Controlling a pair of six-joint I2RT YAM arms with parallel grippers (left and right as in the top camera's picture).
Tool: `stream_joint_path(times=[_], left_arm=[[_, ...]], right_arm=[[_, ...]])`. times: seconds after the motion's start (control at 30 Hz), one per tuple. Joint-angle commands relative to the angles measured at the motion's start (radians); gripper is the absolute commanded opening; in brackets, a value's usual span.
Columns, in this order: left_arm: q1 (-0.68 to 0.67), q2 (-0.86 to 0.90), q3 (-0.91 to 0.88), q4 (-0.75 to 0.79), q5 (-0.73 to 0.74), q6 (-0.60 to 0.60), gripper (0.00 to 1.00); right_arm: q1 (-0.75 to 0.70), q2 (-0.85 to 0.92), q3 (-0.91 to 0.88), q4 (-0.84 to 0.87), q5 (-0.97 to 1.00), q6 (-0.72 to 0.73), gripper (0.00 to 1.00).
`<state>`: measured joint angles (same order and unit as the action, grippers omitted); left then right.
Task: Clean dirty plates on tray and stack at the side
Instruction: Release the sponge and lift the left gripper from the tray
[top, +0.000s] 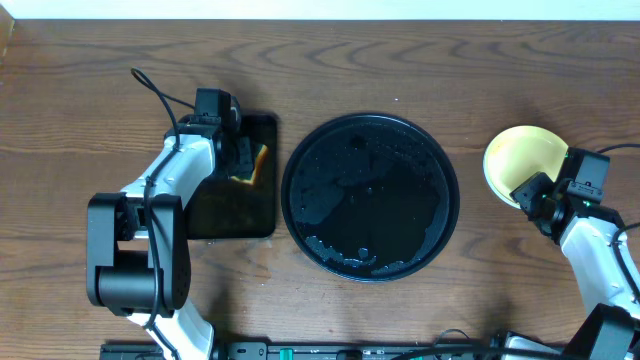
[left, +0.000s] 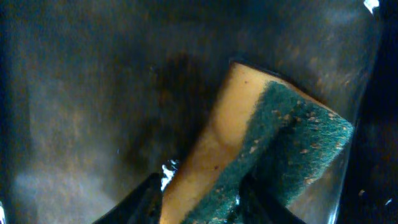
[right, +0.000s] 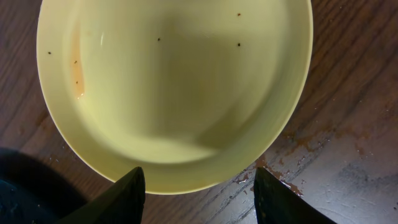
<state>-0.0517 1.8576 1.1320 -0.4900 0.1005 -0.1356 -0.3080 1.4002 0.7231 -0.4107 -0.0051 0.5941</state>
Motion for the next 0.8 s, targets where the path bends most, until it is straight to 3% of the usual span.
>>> stream_joint_path(times=[0.0,0.03,0.17,0.23,0.3,0.33,0.37,0.5,0.63,0.77], left_arm=[[0.003,0.016,-0.020,-0.071,-0.015,0.003,0.13],[0.003,0.016,-0.020,-0.085,-0.015,0.003,0.08],[0.003,0.011,-0.020,-0.124,-0.016,-0.036,0.08],[0.003,-0.006,-0.020,-0.124,-0.040,-0.114,0.08],[0.003,-0.027,-0.020,-0.122,-0.073,-0.166,0.17],[0.003,-0.040,-0.020,-0.114,-0.076,-0.169,0.25],[0.003,-0.053,-0.019,-0.105,-0.076,-0.169,0.41],[0.003,-0.122,-0.019,-0.095,-0.075,-0.169,0.46],[0.000,-0.175,-0.019,-0.097,-0.026,-0.169,0.43],[0.000,-0.177,-0.020,-0.097,0.051,-0.169,0.31]], right_arm=[[0.008,-0.007,-0.003,-0.002,-0.001,-0.008,0.54],[0.008,-0.007,-0.003,-0.002,-0.001,-0.008,0.54],[0.008,-0.007,-0.003,-0.002,-0.001,-0.008,0.54],[0.008,-0.007,-0.003,-0.002,-0.005,-0.008,0.54],[0.008,-0.007,-0.003,-0.002,-0.005,-0.008,0.54],[0.008,-0.007,-0.003,-0.002,-0.005,-0.008,0.54],[0.008,-0.007,-0.003,-0.002,-0.007,-0.008,0.54],[0.008,-0.007,-0.003,-0.002,-0.007,-0.009,0.54],[0.008,-0.007,-0.003,-0.002,-0.007,-0.009,0.55],[0.008,-0.007,-0.003,-0.004,-0.008,-0.009,0.55]])
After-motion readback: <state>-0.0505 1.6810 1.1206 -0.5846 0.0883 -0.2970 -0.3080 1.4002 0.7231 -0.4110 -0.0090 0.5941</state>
